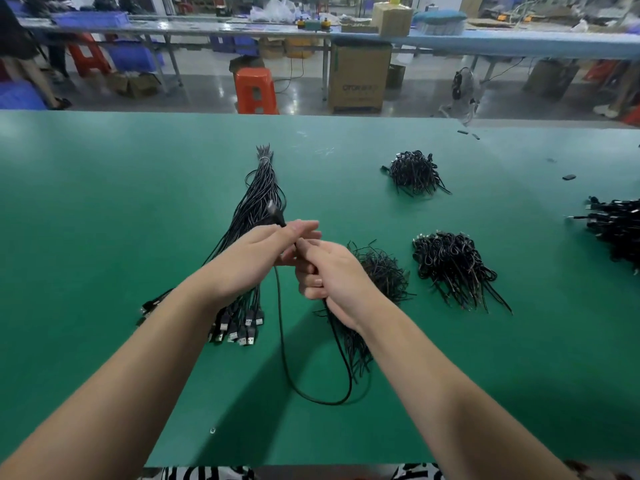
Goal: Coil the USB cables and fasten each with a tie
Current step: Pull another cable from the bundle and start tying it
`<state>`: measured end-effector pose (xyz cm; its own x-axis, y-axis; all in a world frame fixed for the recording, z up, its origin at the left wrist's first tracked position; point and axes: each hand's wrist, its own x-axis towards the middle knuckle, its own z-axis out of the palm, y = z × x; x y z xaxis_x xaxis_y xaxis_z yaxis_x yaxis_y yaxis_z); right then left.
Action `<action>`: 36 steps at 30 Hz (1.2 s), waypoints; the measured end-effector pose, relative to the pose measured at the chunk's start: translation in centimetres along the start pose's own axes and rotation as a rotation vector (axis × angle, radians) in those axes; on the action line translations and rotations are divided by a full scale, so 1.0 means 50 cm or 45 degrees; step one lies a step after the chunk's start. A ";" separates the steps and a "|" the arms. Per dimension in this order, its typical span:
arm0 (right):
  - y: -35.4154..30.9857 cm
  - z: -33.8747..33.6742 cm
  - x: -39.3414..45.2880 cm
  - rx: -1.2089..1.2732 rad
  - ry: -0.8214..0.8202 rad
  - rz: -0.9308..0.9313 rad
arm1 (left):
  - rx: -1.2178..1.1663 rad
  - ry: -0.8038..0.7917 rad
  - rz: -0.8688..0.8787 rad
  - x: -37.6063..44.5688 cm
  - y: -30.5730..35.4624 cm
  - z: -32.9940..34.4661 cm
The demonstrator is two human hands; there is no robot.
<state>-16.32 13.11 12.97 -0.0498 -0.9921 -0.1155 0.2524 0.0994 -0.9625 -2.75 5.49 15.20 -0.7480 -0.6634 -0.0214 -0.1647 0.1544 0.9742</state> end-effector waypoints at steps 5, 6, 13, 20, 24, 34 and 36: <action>0.010 0.020 -0.006 0.062 0.009 -0.055 | 0.031 0.037 -0.038 0.000 -0.005 0.004; 0.012 0.024 -0.007 0.076 0.012 -0.063 | 0.027 0.037 -0.030 0.001 -0.008 0.003; 0.036 0.039 -0.002 0.258 -0.053 0.046 | 0.035 0.275 0.159 0.006 -0.005 0.015; 0.070 0.022 0.005 0.769 -0.377 0.328 | -1.145 -0.267 -0.013 -0.007 0.051 -0.061; 0.065 0.002 0.018 0.658 -0.301 0.349 | -0.207 -0.666 -0.398 -0.031 0.041 -0.065; 0.058 -0.016 0.014 0.317 -0.108 0.117 | -0.163 0.450 -0.233 0.023 -0.066 -0.022; 0.068 -0.003 0.013 0.282 -0.127 0.089 | -0.470 0.476 -0.087 0.025 -0.071 -0.005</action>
<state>-15.64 12.80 9.58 0.0681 -0.9872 -0.1442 0.4581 0.1593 -0.8745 -2.92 3.93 11.77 -0.4524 -0.8890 -0.0714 0.0829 -0.1216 0.9891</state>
